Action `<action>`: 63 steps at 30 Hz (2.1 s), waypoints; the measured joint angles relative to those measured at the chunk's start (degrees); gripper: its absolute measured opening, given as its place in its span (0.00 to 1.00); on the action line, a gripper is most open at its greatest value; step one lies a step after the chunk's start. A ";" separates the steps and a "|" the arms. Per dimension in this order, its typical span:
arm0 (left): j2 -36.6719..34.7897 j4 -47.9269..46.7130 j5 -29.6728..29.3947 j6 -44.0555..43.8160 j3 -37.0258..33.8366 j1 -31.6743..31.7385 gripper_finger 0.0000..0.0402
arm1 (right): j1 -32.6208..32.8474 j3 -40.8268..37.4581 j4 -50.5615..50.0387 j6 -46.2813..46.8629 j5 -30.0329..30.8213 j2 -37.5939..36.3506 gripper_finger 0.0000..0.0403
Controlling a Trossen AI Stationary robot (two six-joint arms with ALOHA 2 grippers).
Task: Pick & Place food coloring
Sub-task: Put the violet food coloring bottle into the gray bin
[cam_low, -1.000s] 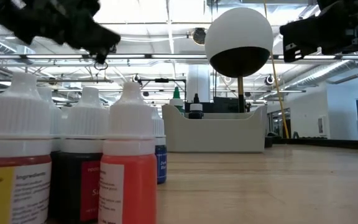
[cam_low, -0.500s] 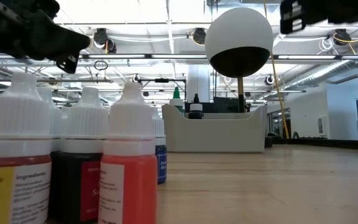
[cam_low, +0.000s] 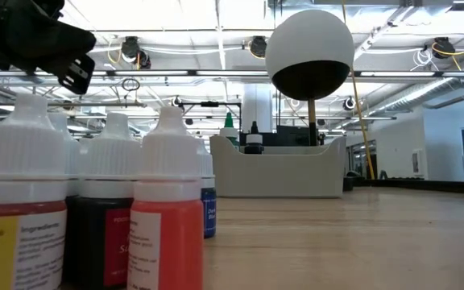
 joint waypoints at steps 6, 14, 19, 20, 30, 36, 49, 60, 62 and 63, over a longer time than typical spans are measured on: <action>0.00 0.00 -1.90 0.28 0.00 -2.05 0.06 | 2.09 1.93 1.34 1.09 -0.14 4.96 0.53; 0.00 0.76 -2.01 3.13 0.00 -2.15 0.06 | 1.20 -3.96 8.15 6.14 -4.12 6.71 0.74; 0.00 2.16 -2.03 3.44 0.00 -2.13 0.06 | 0.41 -11.03 21.45 5.32 -4.46 6.78 0.72; 0.00 2.14 -2.03 3.45 0.00 -2.13 0.06 | 0.11 -11.90 23.80 5.44 -4.46 7.13 0.71; 0.00 2.09 -2.01 3.14 0.02 -2.13 0.06 | -0.70 -10.24 29.00 6.08 -4.72 13.84 0.69; 0.00 1.88 -2.01 2.34 0.02 -2.13 0.06 | -0.68 -10.11 29.23 7.34 -4.61 13.95 0.69; 0.00 1.81 -1.98 2.33 0.02 -2.13 0.06 | -0.55 -10.11 34.83 8.98 -4.61 18.89 0.67; 0.00 1.80 -1.96 2.37 0.02 -2.13 0.06 | -0.57 -10.11 34.36 10.07 -4.59 19.13 0.67; 0.00 1.81 -1.96 2.95 0.02 -2.13 0.06 | -0.57 -10.11 34.29 10.05 -4.59 19.13 0.66; 0.00 1.79 -1.96 3.10 0.02 -2.13 0.06 | -0.57 -10.11 34.27 10.05 -4.59 19.13 0.65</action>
